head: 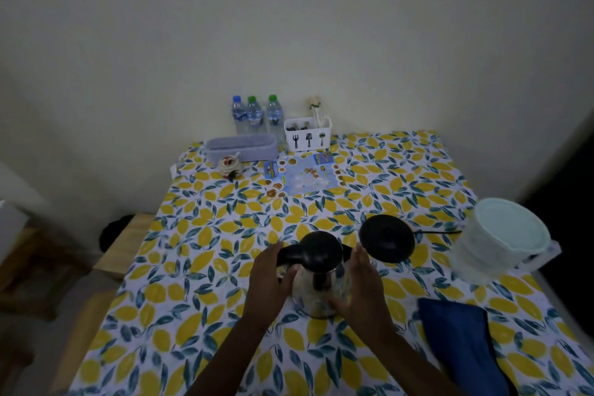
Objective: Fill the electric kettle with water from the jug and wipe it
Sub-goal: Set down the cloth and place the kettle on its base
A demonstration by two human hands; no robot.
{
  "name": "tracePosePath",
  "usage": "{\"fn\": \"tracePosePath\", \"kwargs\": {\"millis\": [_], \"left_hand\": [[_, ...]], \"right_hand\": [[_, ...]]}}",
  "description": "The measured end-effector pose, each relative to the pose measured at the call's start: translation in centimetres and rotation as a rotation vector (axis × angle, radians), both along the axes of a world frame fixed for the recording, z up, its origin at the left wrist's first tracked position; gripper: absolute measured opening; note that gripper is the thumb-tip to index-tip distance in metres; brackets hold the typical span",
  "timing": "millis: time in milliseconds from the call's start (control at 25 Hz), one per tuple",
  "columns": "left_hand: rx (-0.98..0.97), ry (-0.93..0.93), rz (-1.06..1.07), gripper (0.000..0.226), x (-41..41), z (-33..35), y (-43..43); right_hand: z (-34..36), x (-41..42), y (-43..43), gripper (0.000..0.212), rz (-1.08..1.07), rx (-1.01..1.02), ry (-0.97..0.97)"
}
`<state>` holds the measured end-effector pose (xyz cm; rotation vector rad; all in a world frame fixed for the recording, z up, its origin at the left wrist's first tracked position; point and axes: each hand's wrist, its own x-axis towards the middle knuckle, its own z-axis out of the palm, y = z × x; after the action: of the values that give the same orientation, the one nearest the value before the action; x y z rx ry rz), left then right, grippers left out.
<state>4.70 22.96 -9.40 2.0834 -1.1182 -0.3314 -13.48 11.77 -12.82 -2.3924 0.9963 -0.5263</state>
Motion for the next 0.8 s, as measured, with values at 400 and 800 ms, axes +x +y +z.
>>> {"fn": "tracePosePath", "kwargs": {"millis": [400,800], "left_hand": [[-0.012,0.550,0.024,0.032,3.2,-0.4,-2.7],[-0.081,0.581,-0.094,0.030,-0.9,2.6,-13.9]], "right_hand": [[-2.8,1.2,0.0,0.125,-0.027,0.154,-0.097],[0.5,-3.0,-10.6,0.126,-0.173,0.104,-0.261]]}}
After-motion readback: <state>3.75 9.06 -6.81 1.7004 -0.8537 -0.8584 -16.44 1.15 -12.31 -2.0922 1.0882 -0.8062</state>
